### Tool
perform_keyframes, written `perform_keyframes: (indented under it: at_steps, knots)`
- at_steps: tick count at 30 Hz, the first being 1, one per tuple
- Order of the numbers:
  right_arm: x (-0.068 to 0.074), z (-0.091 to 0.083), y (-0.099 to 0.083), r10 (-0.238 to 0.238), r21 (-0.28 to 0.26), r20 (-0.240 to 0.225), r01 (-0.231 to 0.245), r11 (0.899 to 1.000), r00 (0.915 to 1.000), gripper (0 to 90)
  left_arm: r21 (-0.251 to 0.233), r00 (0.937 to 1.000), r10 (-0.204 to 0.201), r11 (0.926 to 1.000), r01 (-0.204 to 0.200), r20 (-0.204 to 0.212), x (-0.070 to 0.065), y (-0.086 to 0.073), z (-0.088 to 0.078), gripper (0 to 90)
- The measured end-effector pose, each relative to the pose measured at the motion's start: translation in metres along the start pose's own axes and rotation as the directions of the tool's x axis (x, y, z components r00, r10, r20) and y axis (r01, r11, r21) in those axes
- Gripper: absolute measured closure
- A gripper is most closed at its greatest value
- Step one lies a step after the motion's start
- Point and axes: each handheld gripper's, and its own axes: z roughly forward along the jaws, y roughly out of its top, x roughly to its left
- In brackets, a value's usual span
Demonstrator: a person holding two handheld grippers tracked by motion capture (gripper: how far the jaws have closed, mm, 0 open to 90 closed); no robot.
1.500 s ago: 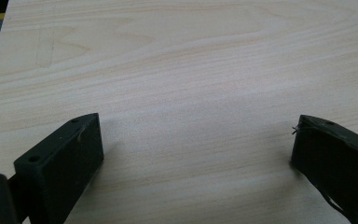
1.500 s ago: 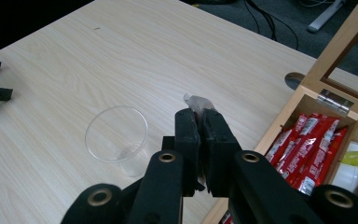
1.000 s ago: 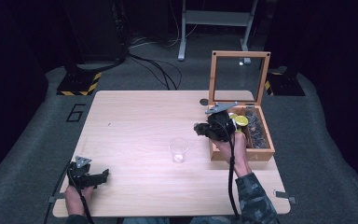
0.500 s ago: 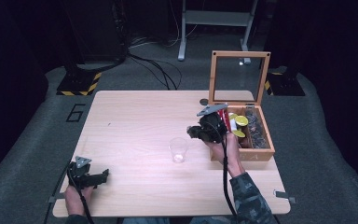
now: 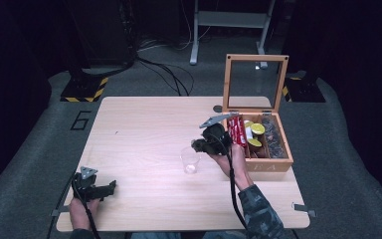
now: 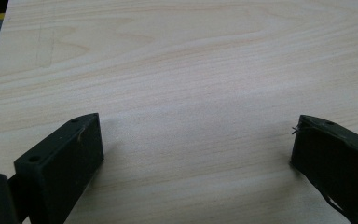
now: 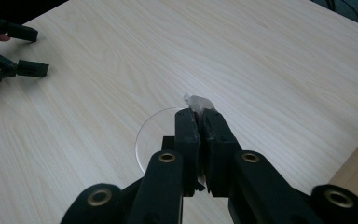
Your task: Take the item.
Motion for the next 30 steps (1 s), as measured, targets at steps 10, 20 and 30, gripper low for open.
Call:
perform_keyframes:
  at_steps: [10,20,30]
  knots:
    - [0.006,0.018,-0.004,-0.003,0.028,-0.013,0.003,1.0,0.9999,85.8,0.004,1.0,0.0,1.0,0.0,0.003,0.0,0.0,0.0,2.1]
    - [0.012,0.035,-0.01,-0.01,0.064,-0.03,0.012,0.998,0.9995,85.7,0.004,1.0,0.001,1.0,-0.001,0.003,0.0,0.0,0.0,2.1]
    - [0.015,0.047,-0.015,-0.02,0.091,-0.032,0.023,0.996,0.9993,85.4,0.003,1.0,0.002,1.0,-0.002,0.002,0.0,0.0,0.0,2.1]
